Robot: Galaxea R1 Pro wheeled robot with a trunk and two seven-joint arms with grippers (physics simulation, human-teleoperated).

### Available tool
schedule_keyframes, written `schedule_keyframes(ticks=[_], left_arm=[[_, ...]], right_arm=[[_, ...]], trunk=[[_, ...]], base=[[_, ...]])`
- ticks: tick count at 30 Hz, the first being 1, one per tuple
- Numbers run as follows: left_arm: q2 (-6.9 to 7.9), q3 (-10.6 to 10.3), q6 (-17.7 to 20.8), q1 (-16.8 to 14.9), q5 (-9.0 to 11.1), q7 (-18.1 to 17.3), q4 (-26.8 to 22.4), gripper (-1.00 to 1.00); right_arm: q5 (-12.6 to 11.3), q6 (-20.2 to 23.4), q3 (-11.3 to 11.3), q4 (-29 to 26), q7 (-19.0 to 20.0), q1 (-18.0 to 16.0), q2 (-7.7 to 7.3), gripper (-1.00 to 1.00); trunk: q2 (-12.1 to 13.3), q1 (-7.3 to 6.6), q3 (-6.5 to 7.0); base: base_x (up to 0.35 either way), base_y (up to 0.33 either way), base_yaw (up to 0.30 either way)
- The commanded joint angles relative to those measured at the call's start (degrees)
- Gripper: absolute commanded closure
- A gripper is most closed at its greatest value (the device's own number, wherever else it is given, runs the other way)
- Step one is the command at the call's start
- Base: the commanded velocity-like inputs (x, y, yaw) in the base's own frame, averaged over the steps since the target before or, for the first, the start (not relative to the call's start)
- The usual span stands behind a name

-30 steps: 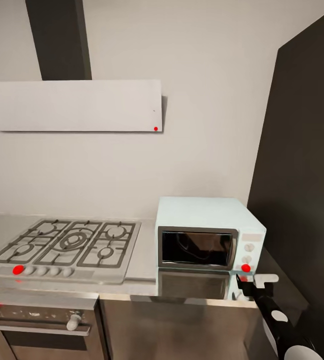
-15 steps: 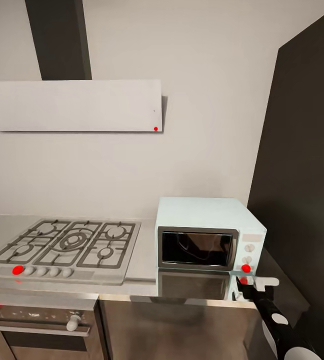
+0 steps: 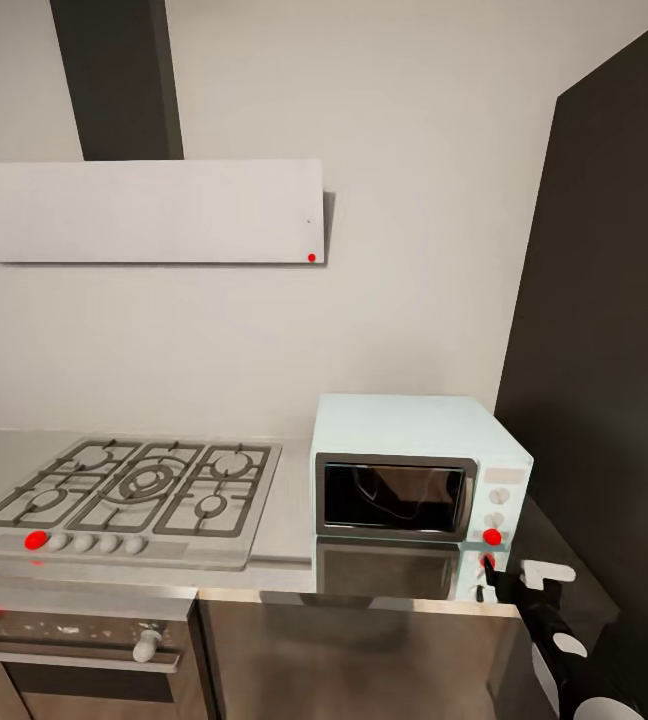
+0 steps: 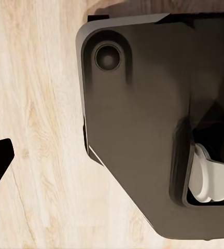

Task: In the kitchen, take the popcorn bag from the countertop, put it into the microwave, and heat it until the popcorn is cooked so the cooked popcorn ends up inside the bag.

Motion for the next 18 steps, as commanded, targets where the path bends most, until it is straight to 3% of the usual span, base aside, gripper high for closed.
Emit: schedule_keyframes(ticks=[1, 18], left_arm=[[0.02, -0.23, 0.33, 0.00, 0.03, -0.19, -0.12, -1.00], [-0.05, -0.23, 0.32, 0.01, 0.04, -0.19, -0.12, -1.00]], right_arm=[[0.26, -0.25, -0.49, 0.04, 0.43, -0.05, 0.04, -1.00], [0.26, -0.23, -0.51, 0.04, 0.52, -0.05, 0.05, -1.00]], trunk=[[-0.04, 0.02, -0.02], [-0.04, 0.02, -0.02]], base=[[0.000, 0.000, 0.000], [0.076, 0.000, 0.000]])
